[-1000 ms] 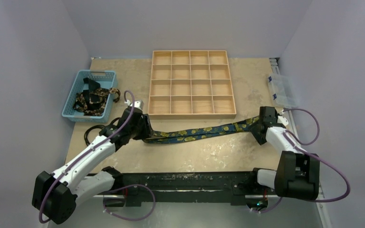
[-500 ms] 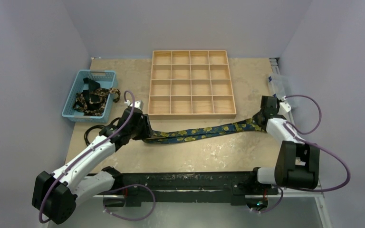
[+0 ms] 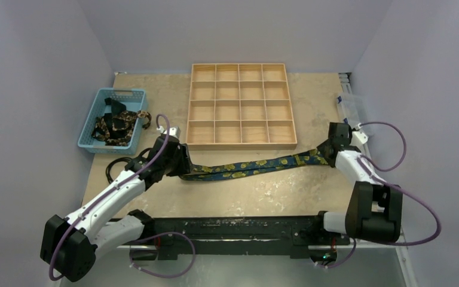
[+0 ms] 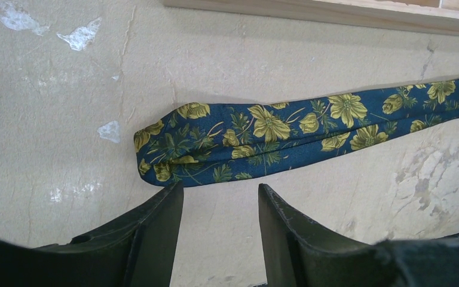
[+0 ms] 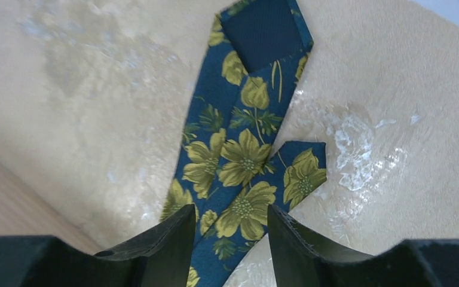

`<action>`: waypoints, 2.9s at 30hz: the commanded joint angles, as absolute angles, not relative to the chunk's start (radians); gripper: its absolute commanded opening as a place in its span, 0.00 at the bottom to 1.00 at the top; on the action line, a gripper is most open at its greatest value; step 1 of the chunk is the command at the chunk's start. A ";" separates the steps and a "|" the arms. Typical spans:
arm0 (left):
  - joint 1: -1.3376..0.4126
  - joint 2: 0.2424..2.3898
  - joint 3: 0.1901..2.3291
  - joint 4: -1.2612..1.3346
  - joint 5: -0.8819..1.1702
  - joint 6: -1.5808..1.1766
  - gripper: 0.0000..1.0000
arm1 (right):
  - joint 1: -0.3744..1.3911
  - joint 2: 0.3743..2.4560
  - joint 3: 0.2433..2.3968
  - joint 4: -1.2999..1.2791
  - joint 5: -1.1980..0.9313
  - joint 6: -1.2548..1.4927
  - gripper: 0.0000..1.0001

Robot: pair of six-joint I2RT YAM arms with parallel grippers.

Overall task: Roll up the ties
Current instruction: Flatten out the tie at the center of the board.

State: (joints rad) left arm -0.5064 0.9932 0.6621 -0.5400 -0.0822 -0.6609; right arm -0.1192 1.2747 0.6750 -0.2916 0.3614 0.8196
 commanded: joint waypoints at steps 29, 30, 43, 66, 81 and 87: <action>-0.507 1.019 0.714 -0.518 -0.089 -0.650 0.49 | -0.123 1.423 0.795 -0.313 0.375 0.800 0.00; -0.507 1.019 0.713 -0.521 -0.094 -0.650 0.49 | -0.124 1.436 0.802 -0.310 0.376 0.801 0.00; -0.506 1.067 0.627 -0.430 -0.005 -0.694 0.49 | -0.123 1.548 0.807 -0.192 0.326 0.694 0.10; -0.507 1.166 0.594 -0.380 0.038 -0.819 0.34 | -0.127 1.598 0.795 -0.163 0.244 0.702 0.27; -0.498 1.229 0.688 -0.407 -0.007 -0.774 0.30 | -0.156 1.400 0.676 -0.332 0.309 0.806 0.24; -0.517 0.964 0.703 -0.499 -0.085 -0.615 0.54 | -0.157 1.279 0.692 -0.306 0.169 0.647 0.40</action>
